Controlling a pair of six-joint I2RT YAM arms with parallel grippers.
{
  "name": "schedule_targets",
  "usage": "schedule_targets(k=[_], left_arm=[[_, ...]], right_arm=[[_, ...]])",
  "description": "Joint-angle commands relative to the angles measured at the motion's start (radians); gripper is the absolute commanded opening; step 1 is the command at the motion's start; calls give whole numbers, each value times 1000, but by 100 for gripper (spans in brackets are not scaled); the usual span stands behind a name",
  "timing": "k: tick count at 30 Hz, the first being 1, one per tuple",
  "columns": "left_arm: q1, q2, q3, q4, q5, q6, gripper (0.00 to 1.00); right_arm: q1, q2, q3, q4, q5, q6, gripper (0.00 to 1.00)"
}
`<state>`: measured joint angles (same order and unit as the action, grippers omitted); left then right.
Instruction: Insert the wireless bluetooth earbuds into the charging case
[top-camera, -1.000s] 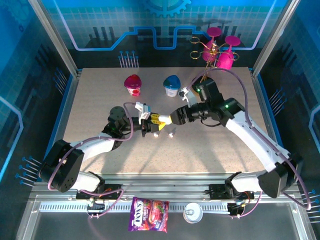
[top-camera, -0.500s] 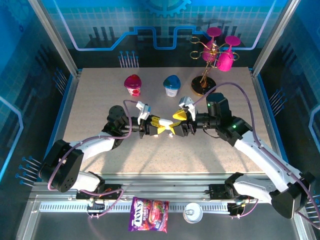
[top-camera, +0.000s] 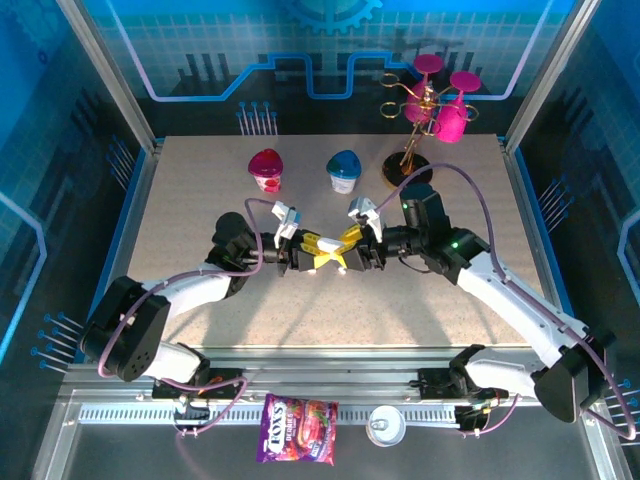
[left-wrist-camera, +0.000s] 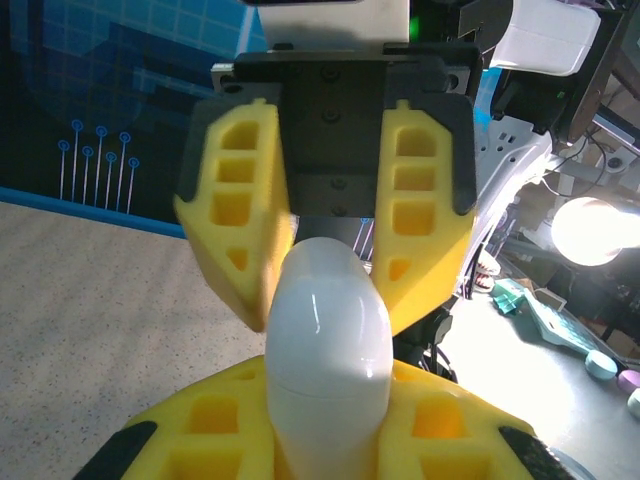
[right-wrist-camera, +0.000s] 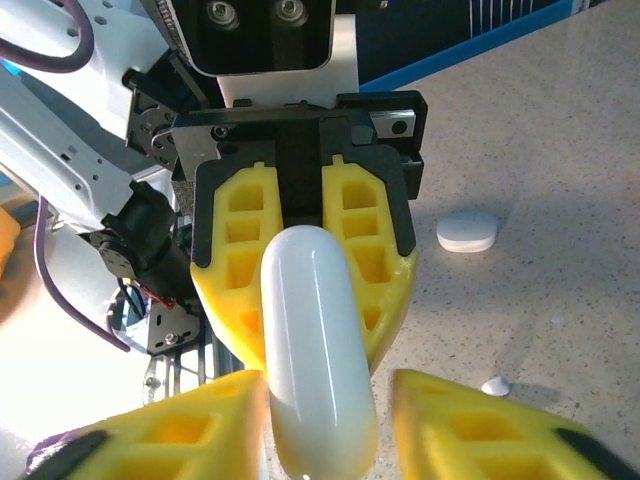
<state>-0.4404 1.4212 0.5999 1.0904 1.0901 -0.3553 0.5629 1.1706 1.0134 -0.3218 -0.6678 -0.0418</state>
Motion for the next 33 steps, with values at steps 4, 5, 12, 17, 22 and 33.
schedule_targets(k=[4, 5, 12, 17, 22, 33], left_arm=[[6, 7, 28, 44, 7, 9, 12], [6, 7, 24, 40, -3, 17, 17], [8, -10, -3, -38, -106, 136, 60], [7, -45, -50, -140, -271, 301, 90], [5, -66, -114, -157, -462, 428, 99], [-125, -69, -60, -552, -740, 782, 99]], right_arm=[[9, -1, 20, -21, -11, -20, 26], [6, -6, 15, -17, -1, -18, 26], [-78, -27, -50, 80, 62, 93, 26], [-192, 12, -108, 158, 121, 227, 26], [-306, 119, -159, 232, 159, 396, 19], [-458, 444, -178, 331, 227, 672, 19]])
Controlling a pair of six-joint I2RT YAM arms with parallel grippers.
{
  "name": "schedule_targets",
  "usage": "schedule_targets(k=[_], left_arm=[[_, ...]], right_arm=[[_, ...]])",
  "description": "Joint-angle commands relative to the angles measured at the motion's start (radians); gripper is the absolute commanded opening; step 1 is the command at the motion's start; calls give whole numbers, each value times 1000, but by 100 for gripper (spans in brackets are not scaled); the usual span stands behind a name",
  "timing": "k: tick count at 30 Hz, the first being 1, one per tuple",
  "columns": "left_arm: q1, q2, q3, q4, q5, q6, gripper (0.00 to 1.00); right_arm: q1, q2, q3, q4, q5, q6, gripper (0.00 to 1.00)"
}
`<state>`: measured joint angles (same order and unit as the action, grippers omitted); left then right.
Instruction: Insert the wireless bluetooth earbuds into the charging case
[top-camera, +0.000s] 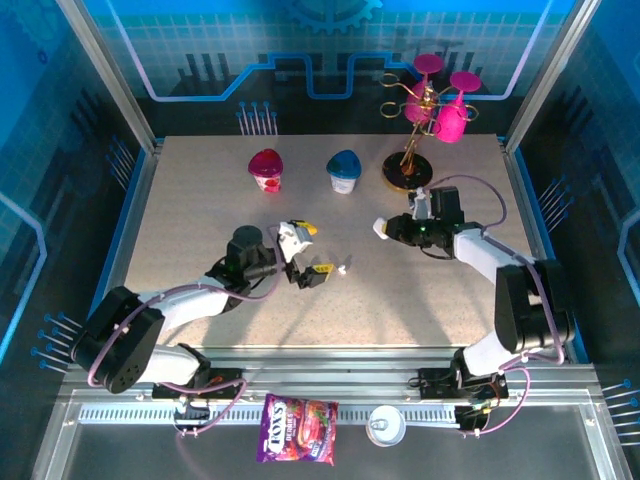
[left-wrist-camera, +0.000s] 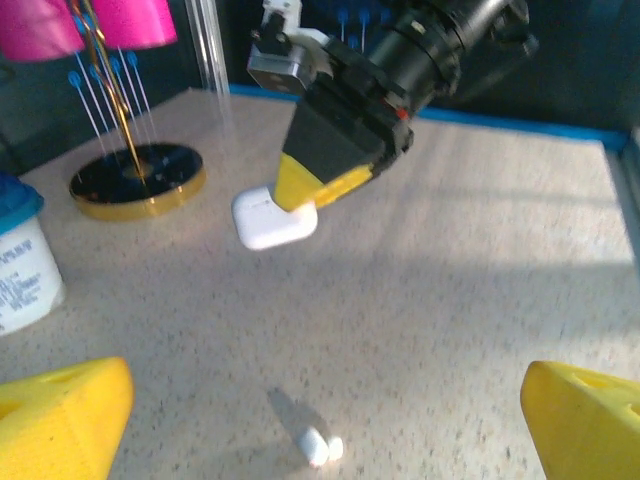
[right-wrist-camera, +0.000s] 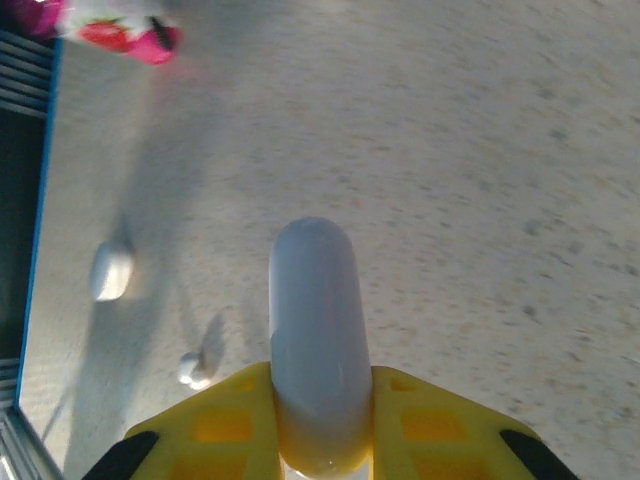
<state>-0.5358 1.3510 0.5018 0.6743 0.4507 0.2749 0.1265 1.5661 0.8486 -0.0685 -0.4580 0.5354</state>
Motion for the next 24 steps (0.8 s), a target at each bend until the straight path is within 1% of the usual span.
schedule_targets(k=[1, 6, 11, 13, 15, 16, 17, 21, 24], left_arm=[[-38, 7, 40, -140, -108, 157, 99], [-53, 27, 46, -139, -115, 154, 99], [-51, 15, 43, -140, -121, 140, 99], [-40, 3, 46, -166, -123, 125, 99], [-9, -7, 68, -230, -123, 87, 99], [9, -11, 82, -269, -127, 66, 99], [22, -13, 94, -298, -140, 50, 99], [57, -13, 132, -406, -267, -5, 99], [68, -7, 177, -521, -404, -34, 99]], right_arm=[[-27, 70, -13, 98, 20, 104, 19], [-43, 163, -4, 136, 59, 127, 23], [-65, 203, -28, 180, 87, 160, 30], [-72, 187, -46, 186, 102, 158, 39], [-76, 153, -65, 190, 113, 148, 48], [-75, 126, -74, 187, 133, 137, 51], [-76, 96, -85, 182, 152, 125, 53], [-65, -52, -111, 130, 232, 31, 63], [-31, -153, -115, 91, 267, -60, 74]])
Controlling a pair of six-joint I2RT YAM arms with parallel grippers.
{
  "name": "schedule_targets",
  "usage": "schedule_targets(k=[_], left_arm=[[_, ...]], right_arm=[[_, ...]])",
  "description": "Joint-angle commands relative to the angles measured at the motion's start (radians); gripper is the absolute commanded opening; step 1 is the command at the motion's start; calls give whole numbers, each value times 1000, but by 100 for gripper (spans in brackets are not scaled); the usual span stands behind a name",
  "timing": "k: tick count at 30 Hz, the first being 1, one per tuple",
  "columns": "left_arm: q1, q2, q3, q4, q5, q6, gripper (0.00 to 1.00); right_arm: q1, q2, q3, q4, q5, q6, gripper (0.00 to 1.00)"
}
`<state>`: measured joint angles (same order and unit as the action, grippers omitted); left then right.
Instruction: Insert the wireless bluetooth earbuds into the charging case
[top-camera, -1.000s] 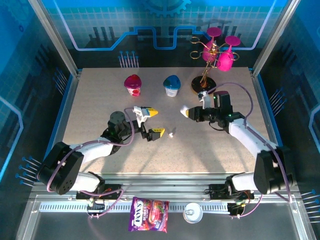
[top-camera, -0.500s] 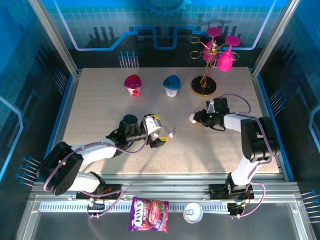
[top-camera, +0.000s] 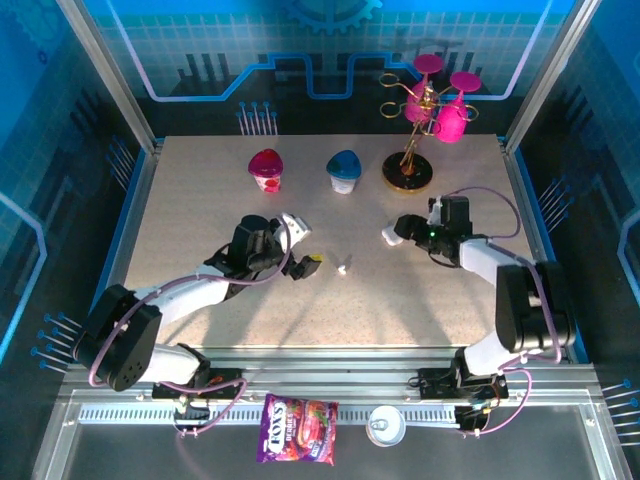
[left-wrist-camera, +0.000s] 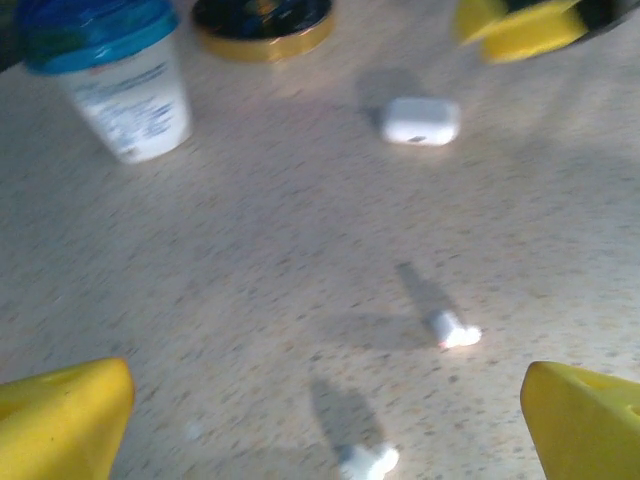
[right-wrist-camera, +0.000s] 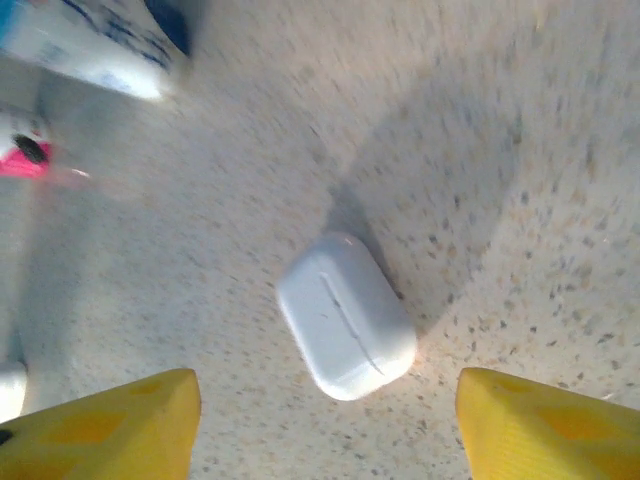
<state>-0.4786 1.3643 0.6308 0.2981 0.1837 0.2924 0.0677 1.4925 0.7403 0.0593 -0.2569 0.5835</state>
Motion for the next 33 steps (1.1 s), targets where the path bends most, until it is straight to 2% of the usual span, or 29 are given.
schedule_targets(k=[1, 4, 7, 11, 14, 20, 33], left_arm=[[14, -21, 65, -187, -181, -60, 99], [30, -18, 103, -315, -313, -88, 99], [72, -31, 126, -442, -391, -117, 99], [135, -29, 130, -524, -391, -152, 99], [167, 27, 159, -588, -394, -154, 99], [201, 102, 203, -672, -379, -151, 98], [244, 219, 249, -669, -345, -134, 61]], right_arm=[[46, -106, -3, -54, 76, -140, 76], [110, -173, 14, -90, 80, -220, 83], [203, -221, 29, -104, 96, -298, 89], [305, -231, 50, -93, 74, -341, 93], [358, -194, 73, -84, 72, -344, 94], [417, -120, 131, -105, 73, -367, 93], [432, -133, 124, -115, 95, -370, 93]])
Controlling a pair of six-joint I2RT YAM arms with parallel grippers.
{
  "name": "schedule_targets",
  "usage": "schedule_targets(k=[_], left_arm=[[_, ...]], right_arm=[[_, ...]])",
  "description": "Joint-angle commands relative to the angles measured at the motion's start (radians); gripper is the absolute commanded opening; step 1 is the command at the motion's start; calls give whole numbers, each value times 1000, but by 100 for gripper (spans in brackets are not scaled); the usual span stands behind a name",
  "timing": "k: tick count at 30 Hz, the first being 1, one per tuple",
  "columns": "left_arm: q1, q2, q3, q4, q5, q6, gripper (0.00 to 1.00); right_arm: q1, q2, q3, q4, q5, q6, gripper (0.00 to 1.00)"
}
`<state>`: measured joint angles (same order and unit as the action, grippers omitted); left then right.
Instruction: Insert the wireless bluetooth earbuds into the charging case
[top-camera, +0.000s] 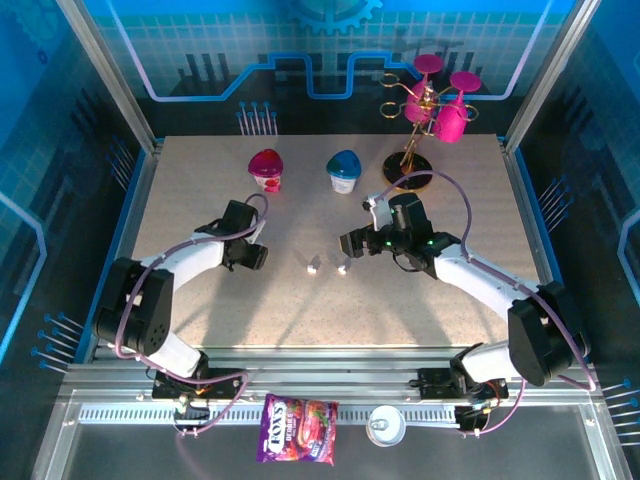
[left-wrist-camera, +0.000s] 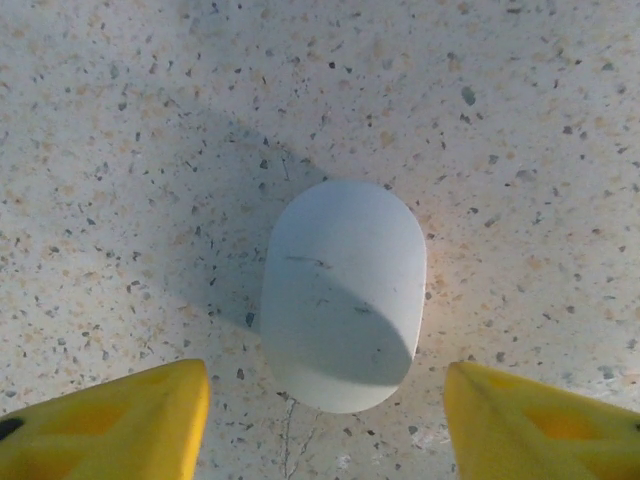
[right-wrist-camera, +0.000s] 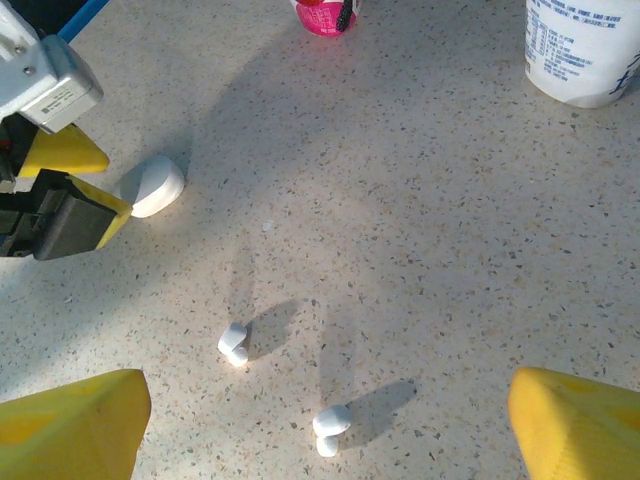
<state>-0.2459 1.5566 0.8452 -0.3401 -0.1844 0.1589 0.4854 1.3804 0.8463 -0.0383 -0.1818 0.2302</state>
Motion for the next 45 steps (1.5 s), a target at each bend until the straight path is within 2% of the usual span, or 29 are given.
schedule_targets(k=[1, 5, 11, 14, 16, 25, 28, 31, 34, 37, 39, 45], left_arm=[[11, 33, 38, -32, 25, 0, 59], [11, 49, 37, -31, 30, 3, 52], [11, 68, 38, -29, 40, 6, 50], [12, 70, 35, -21, 47, 8, 43], [11, 64, 34, -17, 51, 6, 42], [-14, -82, -15, 67, 83, -3, 37], [-42, -143, -39, 126, 152, 27, 37], [-82, -196, -76, 221, 290, 74, 36], [-133, -221, -101, 304, 381, 117, 35], [-218, -231, -111, 357, 413, 195, 35], [-240, -228, -101, 376, 419, 191, 35], [-323, -265, -135, 504, 454, 224, 35]], right_arm=[[14, -20, 17, -18, 21, -17, 93], [15, -17, 20, -20, 25, -19, 92], [15, -11, 28, -20, 24, -17, 92], [15, -20, 27, -37, 26, -9, 90], [15, -38, 28, -51, 33, 0, 89], [-3, -154, 26, -123, 29, 49, 88], [-16, -183, 15, -121, -12, 74, 88], [-33, -196, 7, -103, -74, 134, 88], [-61, -182, 12, -86, -172, 239, 88], [-94, -140, 20, -61, -332, 364, 88], [-103, -102, 27, -49, -444, 432, 86], [-85, -22, 27, -10, -594, 574, 85]])
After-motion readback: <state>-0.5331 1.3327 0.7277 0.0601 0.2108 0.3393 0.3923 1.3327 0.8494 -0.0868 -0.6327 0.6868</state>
